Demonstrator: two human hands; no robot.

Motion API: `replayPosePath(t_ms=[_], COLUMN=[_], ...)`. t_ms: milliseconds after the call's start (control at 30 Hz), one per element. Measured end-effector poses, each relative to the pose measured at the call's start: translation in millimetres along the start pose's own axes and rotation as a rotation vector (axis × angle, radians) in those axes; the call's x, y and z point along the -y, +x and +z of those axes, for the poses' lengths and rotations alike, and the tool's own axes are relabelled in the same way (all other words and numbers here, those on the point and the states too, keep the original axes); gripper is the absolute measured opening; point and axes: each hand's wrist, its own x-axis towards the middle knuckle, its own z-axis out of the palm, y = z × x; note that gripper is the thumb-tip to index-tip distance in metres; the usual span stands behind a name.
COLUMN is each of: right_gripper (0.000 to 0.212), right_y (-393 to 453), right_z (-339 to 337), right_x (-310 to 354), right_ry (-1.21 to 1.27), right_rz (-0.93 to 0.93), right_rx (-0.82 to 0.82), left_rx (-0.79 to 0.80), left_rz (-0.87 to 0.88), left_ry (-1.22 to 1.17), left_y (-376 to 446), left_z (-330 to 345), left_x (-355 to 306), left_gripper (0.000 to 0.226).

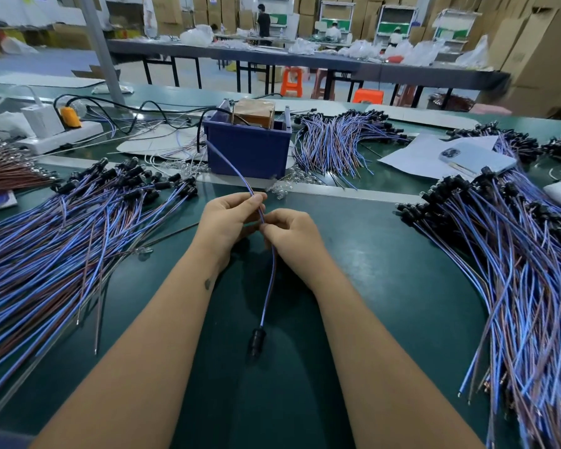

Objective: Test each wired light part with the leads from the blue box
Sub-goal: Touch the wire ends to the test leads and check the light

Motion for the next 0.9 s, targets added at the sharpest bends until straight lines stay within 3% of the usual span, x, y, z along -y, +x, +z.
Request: replayPosePath(t_ms=[267, 600, 767, 900], right_gripper=[0.009, 0.018, 0.018, 0.015], right_y=[4, 3, 4, 6], right_z=[0, -6, -11, -14], right_x=[-7, -4, -3, -4], right_ry=[0.019, 0.147, 0.184, 0.227], right_rz=[-0.039, 0.028, 0.024, 0.055], right_rx=[-0.133, -0.267, -0.403, -0.474], left_rx=[0.109, -0.033, -0.232, -0.301], left_rz=[0.048, 0.112, 0.171, 0.189], left_ry=[0.223, 0.269, 0.409, 0.454], left_y=[-1, 4, 12, 15], left_z=[-1, -3, -17, -27], left_x=[4, 10, 11, 12], left_gripper=[0.015, 0.017, 0.017, 0.017])
